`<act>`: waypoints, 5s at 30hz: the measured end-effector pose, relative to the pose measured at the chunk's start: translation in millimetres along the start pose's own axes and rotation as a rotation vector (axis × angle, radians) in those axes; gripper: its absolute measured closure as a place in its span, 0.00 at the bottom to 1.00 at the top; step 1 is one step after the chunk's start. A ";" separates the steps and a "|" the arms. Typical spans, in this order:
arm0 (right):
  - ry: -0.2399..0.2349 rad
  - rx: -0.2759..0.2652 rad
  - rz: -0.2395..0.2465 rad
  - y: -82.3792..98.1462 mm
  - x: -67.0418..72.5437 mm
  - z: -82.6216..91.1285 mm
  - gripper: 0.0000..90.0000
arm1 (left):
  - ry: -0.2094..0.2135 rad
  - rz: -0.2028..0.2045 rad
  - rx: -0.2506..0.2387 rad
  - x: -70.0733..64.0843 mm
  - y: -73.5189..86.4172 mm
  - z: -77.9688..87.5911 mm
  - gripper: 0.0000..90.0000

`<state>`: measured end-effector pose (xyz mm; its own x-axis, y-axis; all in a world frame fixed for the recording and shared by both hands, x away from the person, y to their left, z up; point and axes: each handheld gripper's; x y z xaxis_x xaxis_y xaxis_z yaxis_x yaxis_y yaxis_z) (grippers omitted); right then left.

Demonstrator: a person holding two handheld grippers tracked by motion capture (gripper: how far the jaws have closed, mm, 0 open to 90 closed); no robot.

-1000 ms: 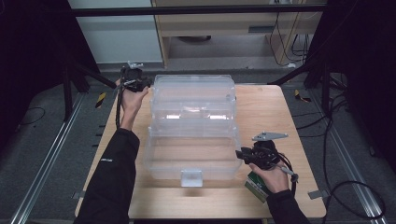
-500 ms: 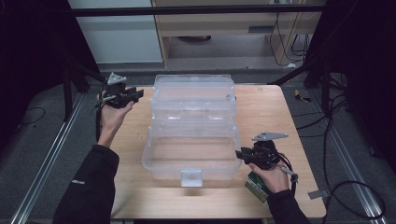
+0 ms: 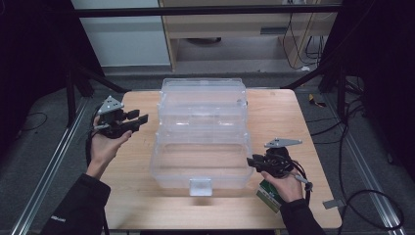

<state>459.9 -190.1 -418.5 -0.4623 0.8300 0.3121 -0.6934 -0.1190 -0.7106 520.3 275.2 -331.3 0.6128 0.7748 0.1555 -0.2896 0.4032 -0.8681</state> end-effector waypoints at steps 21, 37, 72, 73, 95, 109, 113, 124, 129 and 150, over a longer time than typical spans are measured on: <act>0.003 0.002 0.006 -0.4 0.2 -0.1 0.76 | 0.118 0.055 0.097 -44.8 71.8 -3.2 0.65; 0.012 0.014 0.013 -2.0 1.4 -0.1 0.76 | 0.099 0.081 0.119 -56.8 89.8 -11.5 0.75; 0.096 0.069 0.080 -15.5 7.4 46.1 0.33 | -0.120 0.134 0.119 2.1 126.4 0.3 0.45; 0.097 0.075 0.077 -16.2 7.4 48.4 0.32 | -0.128 0.141 0.121 3.7 127.8 0.2 0.45; 0.169 0.276 0.094 -2.6 9.6 64.9 0.15 | -0.120 0.133 0.170 3.3 133.2 -10.0 0.42; 0.174 0.421 0.088 6.7 -0.4 51.4 0.08 | -0.114 0.133 0.188 3.1 135.4 -12.4 0.41; 0.168 0.475 0.106 8.8 -1.6 46.3 0.08 | -0.111 0.132 0.192 2.9 135.9 -13.1 0.41; 0.163 0.563 0.156 13.8 -3.2 33.3 0.07 | -0.106 0.125 0.206 2.2 137.6 -15.6 0.40; 0.172 0.582 0.162 12.9 -6.5 27.4 0.07 | -0.106 0.126 0.208 2.8 138.3 -15.8 0.40; 0.148 0.708 0.177 13.0 -13.9 10.4 0.16 | -0.098 0.104 0.234 0.5 139.4 -21.6 0.40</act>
<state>451.6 -208.9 -425.5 -0.5556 0.8245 0.1067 -0.8288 -0.5391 -0.1500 496.1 321.3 -462.4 0.5005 0.8565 0.1262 -0.5164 0.4123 -0.7506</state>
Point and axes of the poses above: each handheld gripper's, and its own axes: z roughly backward along the jaws, y roughly out of its underside, x roughly to its left, and after that the axes turned 9 degrees about -z, right-handed
